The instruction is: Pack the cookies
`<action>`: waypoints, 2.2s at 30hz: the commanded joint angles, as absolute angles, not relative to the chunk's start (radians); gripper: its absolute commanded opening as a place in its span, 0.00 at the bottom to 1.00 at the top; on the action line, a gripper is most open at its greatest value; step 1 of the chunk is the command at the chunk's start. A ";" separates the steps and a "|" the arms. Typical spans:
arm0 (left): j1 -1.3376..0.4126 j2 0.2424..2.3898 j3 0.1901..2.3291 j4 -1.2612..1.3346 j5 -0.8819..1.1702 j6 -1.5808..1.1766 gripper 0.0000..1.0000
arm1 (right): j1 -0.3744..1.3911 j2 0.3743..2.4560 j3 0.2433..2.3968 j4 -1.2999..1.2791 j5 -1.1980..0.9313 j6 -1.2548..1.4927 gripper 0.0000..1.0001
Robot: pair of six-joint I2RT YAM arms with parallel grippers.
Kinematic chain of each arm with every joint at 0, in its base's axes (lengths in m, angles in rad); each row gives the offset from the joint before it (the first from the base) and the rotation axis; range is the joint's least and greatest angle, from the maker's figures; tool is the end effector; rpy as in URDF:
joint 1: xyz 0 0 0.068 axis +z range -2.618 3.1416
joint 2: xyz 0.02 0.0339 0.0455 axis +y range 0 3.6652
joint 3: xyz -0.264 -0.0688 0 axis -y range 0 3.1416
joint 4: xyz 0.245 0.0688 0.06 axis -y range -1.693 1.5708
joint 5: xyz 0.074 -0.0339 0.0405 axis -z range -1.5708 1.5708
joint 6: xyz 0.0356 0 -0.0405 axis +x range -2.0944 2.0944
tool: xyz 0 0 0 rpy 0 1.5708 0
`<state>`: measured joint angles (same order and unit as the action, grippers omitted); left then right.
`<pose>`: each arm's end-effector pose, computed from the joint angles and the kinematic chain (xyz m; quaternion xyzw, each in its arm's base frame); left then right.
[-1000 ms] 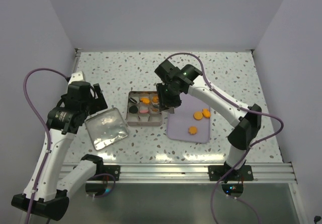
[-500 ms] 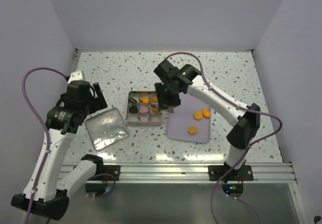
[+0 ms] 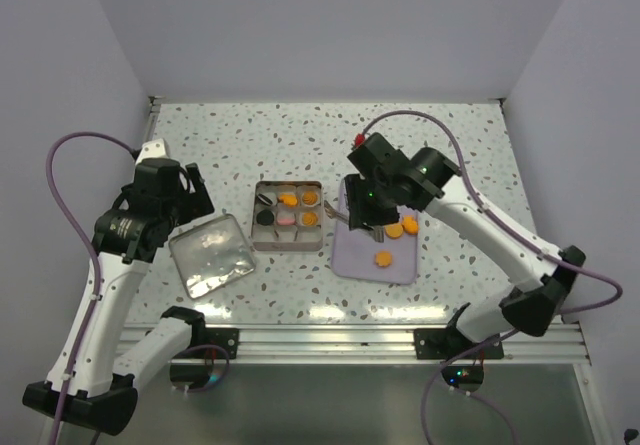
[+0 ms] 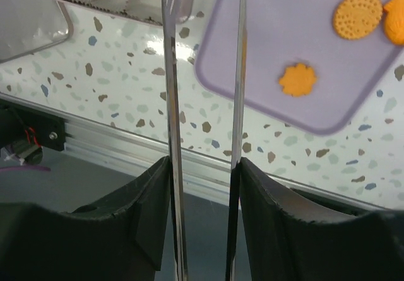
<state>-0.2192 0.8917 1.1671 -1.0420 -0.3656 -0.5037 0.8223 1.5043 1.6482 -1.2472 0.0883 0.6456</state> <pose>0.1500 -0.0204 0.3689 -0.1987 0.8857 0.0204 0.4191 0.1967 0.2072 0.3737 -0.0756 0.9690 0.1231 0.2006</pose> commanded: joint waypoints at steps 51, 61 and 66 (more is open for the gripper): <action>-0.222 0.905 1.180 -1.008 -0.364 -0.463 1.00 | 0.825 1.451 1.633 -1.321 0.092 0.721 0.38; -0.222 0.939 1.215 -1.017 -0.391 -0.486 1.00 | 0.972 1.750 2.009 -1.318 0.003 0.673 0.36; -0.222 0.931 1.224 -1.002 -0.377 -0.474 1.00 | 1.012 1.877 2.166 -1.301 -0.060 0.669 0.36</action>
<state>-0.2192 0.9405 1.1767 -1.0332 -0.3672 -0.4858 0.9981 1.8366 2.0659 -1.3052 -0.0067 0.6899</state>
